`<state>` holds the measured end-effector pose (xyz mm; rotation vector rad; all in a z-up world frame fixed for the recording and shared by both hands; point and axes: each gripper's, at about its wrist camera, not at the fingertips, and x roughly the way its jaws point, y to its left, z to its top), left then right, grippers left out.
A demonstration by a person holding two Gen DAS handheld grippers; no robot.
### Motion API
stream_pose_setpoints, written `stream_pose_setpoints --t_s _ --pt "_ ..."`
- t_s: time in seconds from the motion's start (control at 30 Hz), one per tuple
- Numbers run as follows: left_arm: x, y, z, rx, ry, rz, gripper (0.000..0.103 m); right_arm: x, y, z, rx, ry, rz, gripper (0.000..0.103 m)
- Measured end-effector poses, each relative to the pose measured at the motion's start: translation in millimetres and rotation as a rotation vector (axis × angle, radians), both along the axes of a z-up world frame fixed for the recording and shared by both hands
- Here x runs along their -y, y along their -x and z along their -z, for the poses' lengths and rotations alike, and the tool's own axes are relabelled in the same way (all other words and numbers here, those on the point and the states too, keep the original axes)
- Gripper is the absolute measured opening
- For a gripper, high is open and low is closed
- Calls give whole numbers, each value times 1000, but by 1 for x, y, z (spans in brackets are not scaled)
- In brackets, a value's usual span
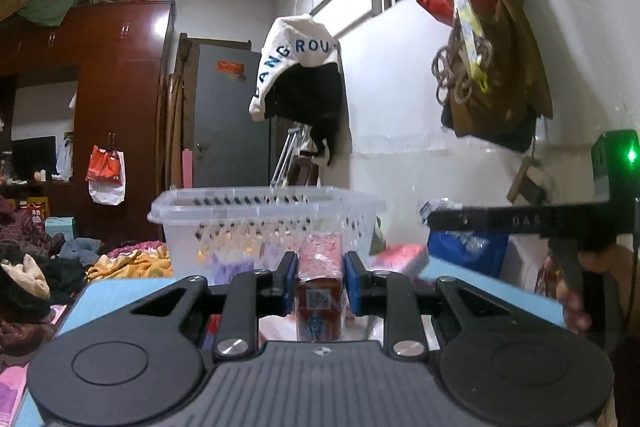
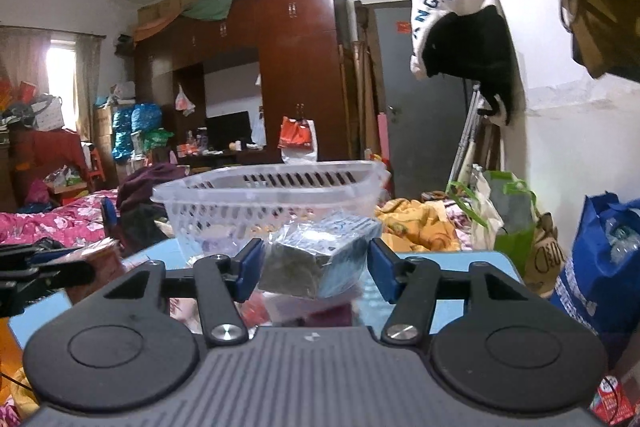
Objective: Organize objects
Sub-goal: 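Drop the red box into the basket with the left tool while the right drops the silver package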
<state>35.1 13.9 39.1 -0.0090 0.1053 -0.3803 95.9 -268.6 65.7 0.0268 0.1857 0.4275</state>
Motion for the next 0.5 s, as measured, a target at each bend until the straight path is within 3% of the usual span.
stream_pose_setpoints --t_s 0.27,0.37,0.5 --pt "-5 -34 -15 -38 33 -14 29 -22 -21 -9 -13 31 -32 59" --pt "-7 -47 -40 -9 45 -29 29 -31 -31 -20 -9 41 -50 59" --pt "-5 -93 -76 -27 50 -85 29 -49 -52 -45 75 72 -9 59"
